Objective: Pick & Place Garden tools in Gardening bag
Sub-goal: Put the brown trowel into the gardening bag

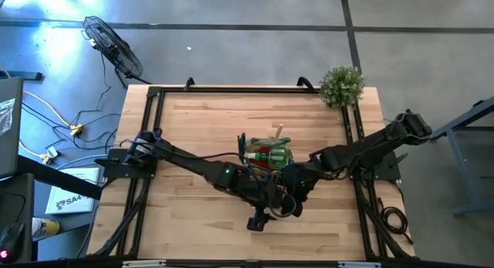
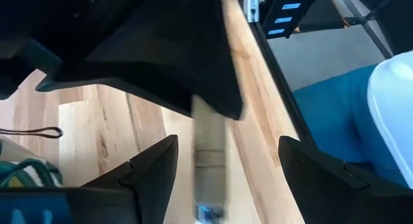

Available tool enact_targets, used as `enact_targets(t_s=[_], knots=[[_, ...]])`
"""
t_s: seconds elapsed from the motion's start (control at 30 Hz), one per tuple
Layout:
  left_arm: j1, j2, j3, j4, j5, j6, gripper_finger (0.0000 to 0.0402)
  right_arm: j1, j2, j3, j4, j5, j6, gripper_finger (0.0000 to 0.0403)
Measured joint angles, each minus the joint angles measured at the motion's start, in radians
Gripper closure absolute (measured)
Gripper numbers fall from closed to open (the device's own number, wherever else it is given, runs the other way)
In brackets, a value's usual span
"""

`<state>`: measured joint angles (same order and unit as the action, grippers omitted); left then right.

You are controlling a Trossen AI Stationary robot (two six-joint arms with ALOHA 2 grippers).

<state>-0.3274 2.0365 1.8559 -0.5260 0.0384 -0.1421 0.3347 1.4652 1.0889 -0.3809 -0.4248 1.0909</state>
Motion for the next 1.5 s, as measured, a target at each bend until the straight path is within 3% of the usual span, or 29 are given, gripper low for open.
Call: enact_targets(t_s=[0.33,0.47,0.63,0.7,0.9,1.07,1.5], knots=[[0.001,0.003,-0.001,0.0,-0.029,0.005,0.0161,0.0,-0.002,0.002,0.014,0.008,-0.018,0.0344],[0.001,0.003,-0.001,0.0,-0.031,0.007,0.0222,0.0,-0.002,0.002,0.013,0.008,-0.017,0.0344],[0.0,0.003,-0.001,-0.009,-0.055,0.048,0.0344,0.0,-0.002,0.002,0.021,0.012,-0.013,0.0344],[-0.001,0.002,-0.001,-0.016,-0.072,0.063,0.0338,0.001,-0.002,0.002,0.025,0.022,-0.007,0.0337],[-0.015,0.002,-0.001,-0.023,-0.113,0.09,0.0338,0.017,-0.002,0.003,0.046,0.033,-0.022,0.0254],[-0.033,-0.004,0.0,-0.021,-0.138,0.101,0.0338,0.04,-0.011,0.002,0.097,0.029,-0.045,0.0215],[-0.066,-0.024,0.001,-0.028,-0.181,0.115,0.0338,0.078,-0.047,0.003,0.097,0.012,-0.049,0.0208]])
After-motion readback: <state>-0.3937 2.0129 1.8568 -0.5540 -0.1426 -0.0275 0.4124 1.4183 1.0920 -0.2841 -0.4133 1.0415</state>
